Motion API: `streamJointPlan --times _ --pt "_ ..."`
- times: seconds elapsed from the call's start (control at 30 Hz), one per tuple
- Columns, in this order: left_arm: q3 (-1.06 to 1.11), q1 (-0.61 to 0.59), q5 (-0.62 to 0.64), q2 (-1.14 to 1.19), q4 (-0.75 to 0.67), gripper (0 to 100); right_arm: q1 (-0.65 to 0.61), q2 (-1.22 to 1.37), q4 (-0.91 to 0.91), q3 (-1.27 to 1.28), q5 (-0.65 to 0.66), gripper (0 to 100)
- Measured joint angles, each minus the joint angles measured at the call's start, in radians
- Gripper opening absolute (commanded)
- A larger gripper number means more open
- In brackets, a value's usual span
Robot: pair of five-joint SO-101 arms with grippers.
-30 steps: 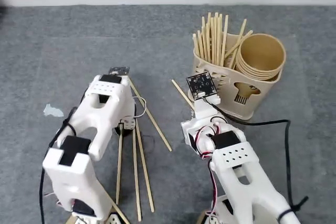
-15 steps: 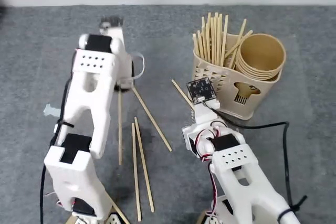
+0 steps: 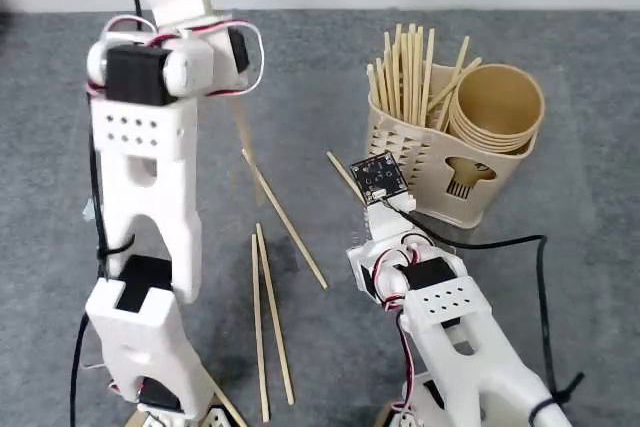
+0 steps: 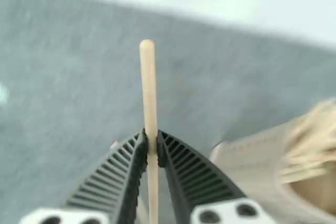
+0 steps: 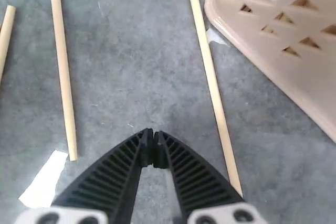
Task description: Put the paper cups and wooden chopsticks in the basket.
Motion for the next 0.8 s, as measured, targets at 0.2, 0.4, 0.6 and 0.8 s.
streamJointPlan --times 0.2,0.4,0.6,0.8 --pt "-0.304 0.123 0.092 0.015 -0.002 1 0.0 0.0 0.0 0.0 0.0 0.9" --pt "-0.423 0.239 0.109 0.018 -0.129 1 -0.002 0.0 0.0 0.0 0.0 0.9" --pt "-0.433 0.292 0.109 0.133 -0.264 1 -0.002 0.0 0.0 0.0 0.0 0.9" --pt "-0.433 0.299 0.109 0.255 -0.381 1 -0.002 0.0 0.0 0.0 0.0 0.9"
